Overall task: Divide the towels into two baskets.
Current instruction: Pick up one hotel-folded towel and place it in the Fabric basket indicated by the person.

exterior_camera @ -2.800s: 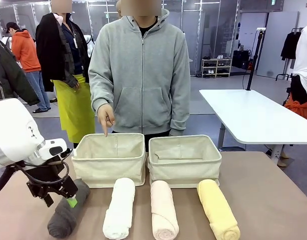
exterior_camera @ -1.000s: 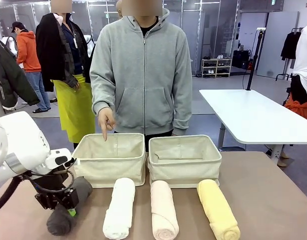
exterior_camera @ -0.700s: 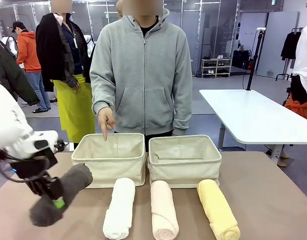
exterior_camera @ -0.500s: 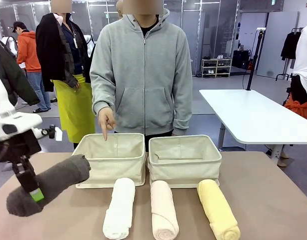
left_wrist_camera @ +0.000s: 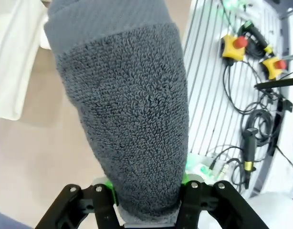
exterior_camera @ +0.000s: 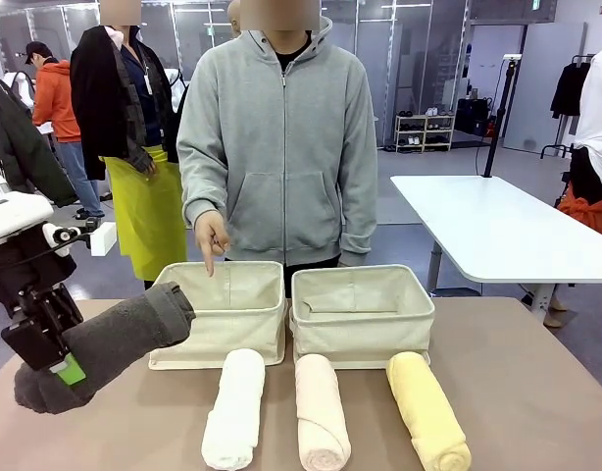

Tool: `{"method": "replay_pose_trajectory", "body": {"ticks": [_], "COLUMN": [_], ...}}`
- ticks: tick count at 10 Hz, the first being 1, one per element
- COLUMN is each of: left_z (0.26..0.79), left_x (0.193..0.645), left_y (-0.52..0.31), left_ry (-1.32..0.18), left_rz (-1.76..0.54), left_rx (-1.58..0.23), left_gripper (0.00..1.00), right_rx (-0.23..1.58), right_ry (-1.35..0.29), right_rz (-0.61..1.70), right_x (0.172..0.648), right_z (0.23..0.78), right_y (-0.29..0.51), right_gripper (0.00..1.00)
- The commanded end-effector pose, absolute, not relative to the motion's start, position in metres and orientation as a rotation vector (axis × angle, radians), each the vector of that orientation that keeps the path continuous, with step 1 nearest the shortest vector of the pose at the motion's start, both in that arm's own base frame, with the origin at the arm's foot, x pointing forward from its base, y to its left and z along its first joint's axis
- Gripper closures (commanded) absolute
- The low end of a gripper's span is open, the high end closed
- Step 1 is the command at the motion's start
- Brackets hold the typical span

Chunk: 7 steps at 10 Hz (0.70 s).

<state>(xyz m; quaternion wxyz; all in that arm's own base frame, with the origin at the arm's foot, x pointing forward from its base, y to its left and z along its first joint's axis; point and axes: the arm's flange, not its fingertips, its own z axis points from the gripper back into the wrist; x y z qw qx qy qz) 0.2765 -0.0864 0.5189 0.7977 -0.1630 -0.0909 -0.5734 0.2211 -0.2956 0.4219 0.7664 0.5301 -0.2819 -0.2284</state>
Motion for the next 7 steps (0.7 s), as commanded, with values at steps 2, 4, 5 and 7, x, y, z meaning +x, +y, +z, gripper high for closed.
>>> {"method": "replay_pose_trajectory", "body": {"ticks": [2,4,5,7], "left_z": [0.515,0.532,0.543,0.544], "left_x": [0.285,0.289,0.317,0.395], "left_y": [-0.084,-0.084,-0.094,-0.13], "left_ry": [-0.176,-0.224,-0.228,-0.178], "left_rz": [-1.198,-1.206,-1.294,-1.448], "left_rx": [-0.366,-0.197,-0.138,-0.034], "left_gripper": [0.8,0.56,0.56,0.56], "right_rx": [1.16,1.16,1.16,1.16], "right_ry": [-0.628,-0.628,-0.628,-0.628], "right_rz": [-0.497,-0.497,-0.497,-0.497], "right_x": [0.219,0.219,0.219,0.219], "right_z": [0.423,0.423,0.423,0.423], "right_y": [-0.295,-0.295,-0.295,-0.295], "right_gripper": [0.0,0.0,0.0,0.0]}}
